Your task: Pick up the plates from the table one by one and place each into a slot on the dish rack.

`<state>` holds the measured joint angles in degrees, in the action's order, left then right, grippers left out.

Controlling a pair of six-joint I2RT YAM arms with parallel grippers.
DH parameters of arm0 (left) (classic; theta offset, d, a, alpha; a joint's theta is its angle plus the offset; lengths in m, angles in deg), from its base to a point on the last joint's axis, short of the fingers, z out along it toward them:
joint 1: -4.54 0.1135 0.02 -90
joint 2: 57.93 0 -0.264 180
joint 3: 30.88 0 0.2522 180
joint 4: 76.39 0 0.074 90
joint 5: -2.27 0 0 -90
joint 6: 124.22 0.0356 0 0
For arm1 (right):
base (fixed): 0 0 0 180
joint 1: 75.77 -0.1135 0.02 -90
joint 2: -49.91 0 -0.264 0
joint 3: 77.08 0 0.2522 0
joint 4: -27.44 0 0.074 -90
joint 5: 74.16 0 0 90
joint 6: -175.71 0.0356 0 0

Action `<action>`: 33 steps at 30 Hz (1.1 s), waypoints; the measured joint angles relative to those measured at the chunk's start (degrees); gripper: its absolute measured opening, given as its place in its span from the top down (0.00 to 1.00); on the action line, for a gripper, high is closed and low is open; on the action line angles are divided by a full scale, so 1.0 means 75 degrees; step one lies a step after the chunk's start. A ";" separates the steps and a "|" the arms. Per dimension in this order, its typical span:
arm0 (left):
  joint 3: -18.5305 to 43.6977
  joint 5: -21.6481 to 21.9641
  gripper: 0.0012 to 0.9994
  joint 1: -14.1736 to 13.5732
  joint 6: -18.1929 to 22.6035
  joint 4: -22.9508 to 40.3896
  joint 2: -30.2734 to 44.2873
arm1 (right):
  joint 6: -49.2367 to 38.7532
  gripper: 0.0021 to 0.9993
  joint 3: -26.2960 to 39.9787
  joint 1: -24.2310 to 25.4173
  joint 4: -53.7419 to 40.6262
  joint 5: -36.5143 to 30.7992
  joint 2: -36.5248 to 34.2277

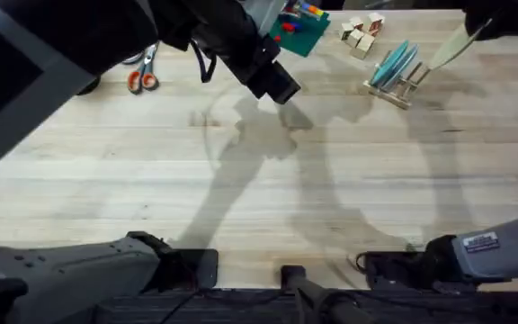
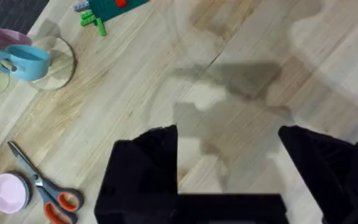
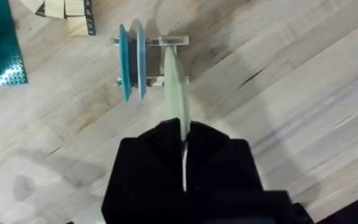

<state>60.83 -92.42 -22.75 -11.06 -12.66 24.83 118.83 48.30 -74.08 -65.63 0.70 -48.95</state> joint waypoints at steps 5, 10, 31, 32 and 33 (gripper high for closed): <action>0.0000 0.0002 0.01 0.0000 0.0000 0.0003 0.0000 | 0.0018 0.97 0.0003 0.0142 -0.0003 0.0289 -0.0021; 0.0000 0.0000 0.01 0.0000 0.0000 0.0030 0.0000 | 0.0017 0.97 0.0012 0.0303 0.0004 0.0536 -0.0372; 0.0000 -0.0001 0.01 0.0000 0.0000 0.0058 0.0000 | -0.0169 0.97 0.0012 0.0311 0.0653 0.0823 -0.1685; 0.0000 0.0002 0.01 0.0000 0.0000 0.0058 0.0000 | -0.0187 0.97 0.0012 0.0314 0.0679 0.0822 -0.1685; 0.0000 -0.0001 0.01 0.0000 0.0000 0.0058 0.0000 | -0.0189 0.97 0.0012 0.0320 0.0713 0.0820 -0.1685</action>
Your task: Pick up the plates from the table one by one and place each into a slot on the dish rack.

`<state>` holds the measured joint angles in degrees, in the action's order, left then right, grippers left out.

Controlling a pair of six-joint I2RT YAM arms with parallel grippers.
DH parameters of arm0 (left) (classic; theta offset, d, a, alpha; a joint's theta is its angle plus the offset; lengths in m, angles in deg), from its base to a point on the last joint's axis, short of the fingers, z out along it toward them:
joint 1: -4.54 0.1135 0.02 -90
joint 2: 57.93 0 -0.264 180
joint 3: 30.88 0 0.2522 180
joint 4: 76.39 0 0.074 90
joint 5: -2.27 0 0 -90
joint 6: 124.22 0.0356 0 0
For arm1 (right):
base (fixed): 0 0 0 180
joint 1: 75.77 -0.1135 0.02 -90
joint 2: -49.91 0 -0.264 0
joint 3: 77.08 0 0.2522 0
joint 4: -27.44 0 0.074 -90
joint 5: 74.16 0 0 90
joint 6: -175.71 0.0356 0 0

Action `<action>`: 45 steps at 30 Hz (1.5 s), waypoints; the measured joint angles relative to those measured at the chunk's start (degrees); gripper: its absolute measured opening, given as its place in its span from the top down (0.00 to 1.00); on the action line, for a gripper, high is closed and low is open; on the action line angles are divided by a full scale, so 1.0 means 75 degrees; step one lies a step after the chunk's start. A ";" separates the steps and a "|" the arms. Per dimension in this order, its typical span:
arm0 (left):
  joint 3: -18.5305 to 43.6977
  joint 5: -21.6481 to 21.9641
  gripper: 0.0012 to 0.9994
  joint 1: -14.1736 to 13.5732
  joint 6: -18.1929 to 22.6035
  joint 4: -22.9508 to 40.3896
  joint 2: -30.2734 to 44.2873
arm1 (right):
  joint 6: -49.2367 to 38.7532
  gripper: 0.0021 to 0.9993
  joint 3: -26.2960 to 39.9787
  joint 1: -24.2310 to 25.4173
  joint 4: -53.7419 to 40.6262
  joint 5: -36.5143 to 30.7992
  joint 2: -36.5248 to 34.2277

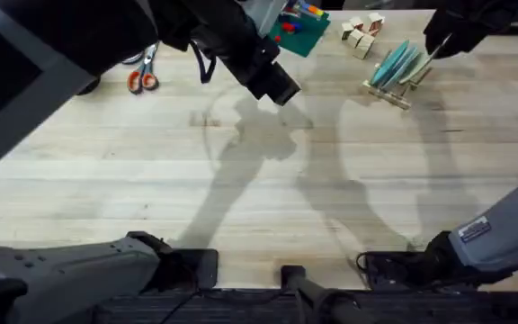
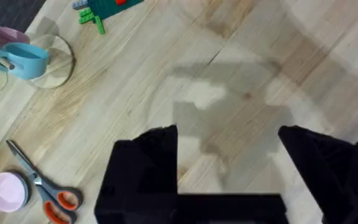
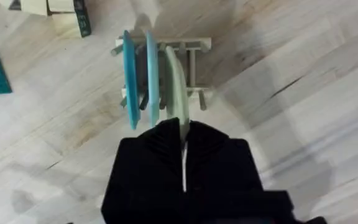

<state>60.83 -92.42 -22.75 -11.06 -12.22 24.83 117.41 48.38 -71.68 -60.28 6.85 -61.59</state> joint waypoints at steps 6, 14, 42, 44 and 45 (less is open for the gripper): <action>0.0000 0.0003 0.01 0.0000 0.0000 0.0000 0.0000 | 0.0000 0.97 0.0000 0.0103 0.0153 0.0003 0.0000; 0.0000 0.0000 0.01 0.0000 0.0000 0.0000 0.0000 | 0.0000 0.97 0.0003 0.0149 0.0190 0.0009 -0.0326; 0.0000 0.0002 0.01 0.0000 0.0000 0.0000 0.0000 | -0.0023 0.65 0.0003 0.0149 -0.0057 0.0090 -0.0645; 0.0000 0.0003 0.01 0.0000 0.0000 0.0000 0.0000 | -0.0032 0.54 0.0003 0.0149 -0.0136 0.0091 -0.0591; 0.0000 0.0003 0.01 0.0000 0.0000 0.0000 0.0000 | -0.0005 0.43 0.0003 0.0149 -0.0156 0.0093 -0.0522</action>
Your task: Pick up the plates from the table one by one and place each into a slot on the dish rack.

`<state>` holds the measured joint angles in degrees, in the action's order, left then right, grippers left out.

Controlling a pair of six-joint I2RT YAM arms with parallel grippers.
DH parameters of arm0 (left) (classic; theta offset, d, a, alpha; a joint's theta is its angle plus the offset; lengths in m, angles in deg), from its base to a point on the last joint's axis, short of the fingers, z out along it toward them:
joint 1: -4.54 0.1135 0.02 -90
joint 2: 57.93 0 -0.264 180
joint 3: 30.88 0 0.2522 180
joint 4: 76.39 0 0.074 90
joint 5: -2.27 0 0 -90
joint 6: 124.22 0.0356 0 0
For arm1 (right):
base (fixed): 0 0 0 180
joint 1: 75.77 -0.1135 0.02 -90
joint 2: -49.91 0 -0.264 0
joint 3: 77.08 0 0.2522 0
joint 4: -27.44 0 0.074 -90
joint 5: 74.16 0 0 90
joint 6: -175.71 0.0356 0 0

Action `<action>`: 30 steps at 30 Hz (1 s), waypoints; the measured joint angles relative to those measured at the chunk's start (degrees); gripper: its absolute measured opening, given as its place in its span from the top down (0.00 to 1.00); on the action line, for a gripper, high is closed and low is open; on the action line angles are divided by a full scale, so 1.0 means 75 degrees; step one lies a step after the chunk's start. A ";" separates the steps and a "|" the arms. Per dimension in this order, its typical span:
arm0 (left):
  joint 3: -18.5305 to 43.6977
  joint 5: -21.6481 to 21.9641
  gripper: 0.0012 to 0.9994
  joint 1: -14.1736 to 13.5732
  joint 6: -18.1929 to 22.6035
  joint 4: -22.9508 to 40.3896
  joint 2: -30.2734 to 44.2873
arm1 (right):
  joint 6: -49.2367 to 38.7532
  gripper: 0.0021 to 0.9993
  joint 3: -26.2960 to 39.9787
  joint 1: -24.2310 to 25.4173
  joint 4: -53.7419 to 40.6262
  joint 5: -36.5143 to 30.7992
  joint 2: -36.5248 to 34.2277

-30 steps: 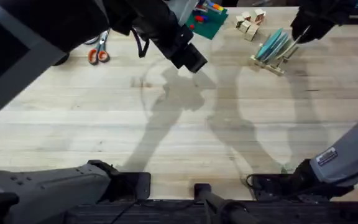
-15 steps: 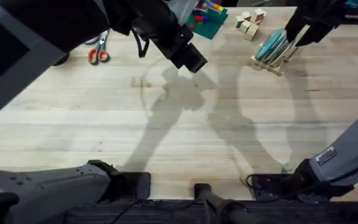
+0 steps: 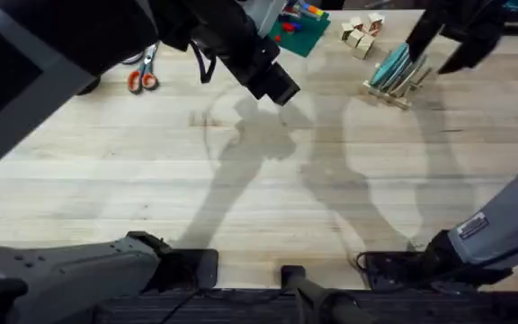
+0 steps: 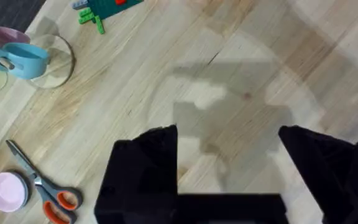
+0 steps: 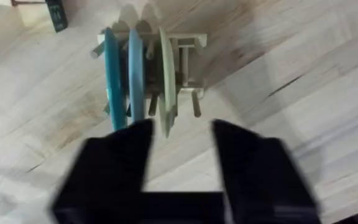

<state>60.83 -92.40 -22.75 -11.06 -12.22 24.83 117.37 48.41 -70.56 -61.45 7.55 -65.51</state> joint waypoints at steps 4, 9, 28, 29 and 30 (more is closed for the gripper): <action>0.0000 0.0000 0.01 0.0000 -0.0003 0.0000 0.0000 | -0.0050 0.02 0.0003 0.0000 -0.0182 0.0000 0.0540; 0.0000 0.0000 0.01 0.0000 -0.0128 -0.0001 0.0000 | -0.0169 0.01 0.0105 -0.0009 -0.0507 0.0000 0.1521; 0.0000 -0.0003 0.01 -0.0001 -0.0753 0.0026 -0.0702 | -0.0999 0.00 -0.0267 -0.1654 -0.1335 -0.0009 0.4365; 0.0000 -0.0003 0.01 0.0000 -0.0781 0.0031 -0.0828 | -0.1003 0.00 -0.0466 -0.1725 -0.1302 -0.0009 0.4592; 0.0000 -0.0003 0.01 0.0000 -0.0814 0.0054 -0.0931 | -0.1006 0.00 -0.0710 -0.1786 -0.1271 -0.0011 0.4827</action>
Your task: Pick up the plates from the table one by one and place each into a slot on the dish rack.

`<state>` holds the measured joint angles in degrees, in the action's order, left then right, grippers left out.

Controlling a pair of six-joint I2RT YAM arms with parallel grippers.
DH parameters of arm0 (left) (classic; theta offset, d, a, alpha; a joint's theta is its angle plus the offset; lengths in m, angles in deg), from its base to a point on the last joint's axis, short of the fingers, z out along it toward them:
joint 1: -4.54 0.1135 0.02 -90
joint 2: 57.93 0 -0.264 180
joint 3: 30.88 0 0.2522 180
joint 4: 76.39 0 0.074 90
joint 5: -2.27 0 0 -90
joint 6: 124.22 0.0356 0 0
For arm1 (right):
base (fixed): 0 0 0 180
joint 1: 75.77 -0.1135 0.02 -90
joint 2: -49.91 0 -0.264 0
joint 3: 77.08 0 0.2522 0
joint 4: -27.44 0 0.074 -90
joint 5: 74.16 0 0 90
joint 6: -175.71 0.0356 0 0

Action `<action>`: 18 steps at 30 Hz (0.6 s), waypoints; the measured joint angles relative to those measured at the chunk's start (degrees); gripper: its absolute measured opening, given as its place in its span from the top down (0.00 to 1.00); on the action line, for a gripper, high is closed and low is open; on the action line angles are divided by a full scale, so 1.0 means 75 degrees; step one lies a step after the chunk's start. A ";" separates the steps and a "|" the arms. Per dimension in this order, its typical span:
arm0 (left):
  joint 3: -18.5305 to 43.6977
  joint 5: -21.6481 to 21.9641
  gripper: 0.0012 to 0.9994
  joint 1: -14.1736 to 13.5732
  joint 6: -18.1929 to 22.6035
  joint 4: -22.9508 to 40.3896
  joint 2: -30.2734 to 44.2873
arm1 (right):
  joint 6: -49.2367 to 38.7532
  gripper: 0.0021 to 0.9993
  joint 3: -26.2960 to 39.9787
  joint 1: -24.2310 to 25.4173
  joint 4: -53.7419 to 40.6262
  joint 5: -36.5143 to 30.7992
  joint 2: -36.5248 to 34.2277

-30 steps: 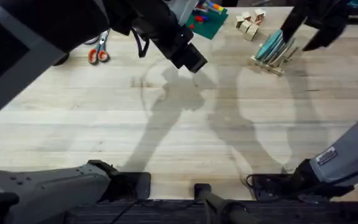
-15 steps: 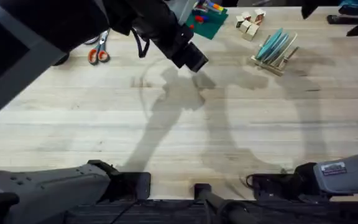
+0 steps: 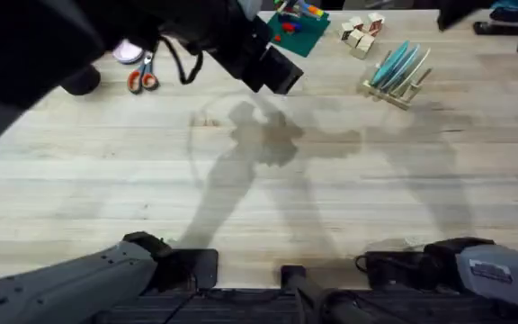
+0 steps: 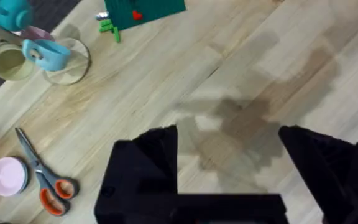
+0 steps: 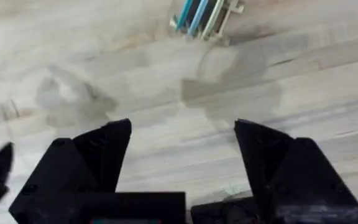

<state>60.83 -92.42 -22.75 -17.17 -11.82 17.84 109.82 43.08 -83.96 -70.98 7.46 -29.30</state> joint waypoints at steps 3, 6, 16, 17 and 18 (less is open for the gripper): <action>0.0011 0.0000 0.01 0.0000 -0.0125 0.0177 -0.0214 | -0.0017 0.00 -0.0951 -0.0179 0.0278 0.0002 0.0698; 0.0011 0.0000 0.01 0.0000 -0.0296 0.0439 -0.0240 | -0.0020 0.00 -0.2077 -0.0406 0.0685 0.0005 0.1401; 0.0011 -0.0401 0.01 0.0000 -0.0690 0.0911 -0.0240 | -0.0203 0.00 -0.4204 -0.1197 0.0836 0.0009 0.3174; 0.0011 -0.0438 0.01 0.0000 -0.0706 0.0911 -0.0240 | -0.0227 0.00 -0.4273 -0.1221 0.0831 0.0008 0.3250; 0.0011 -0.0471 0.01 0.0000 -0.0710 0.0913 -0.0240 | -0.0241 0.00 -0.4305 -0.1227 0.0831 0.0008 0.3288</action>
<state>60.92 -95.95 -22.75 -22.49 -4.97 16.04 108.02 10.79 -93.16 -64.75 7.53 -4.64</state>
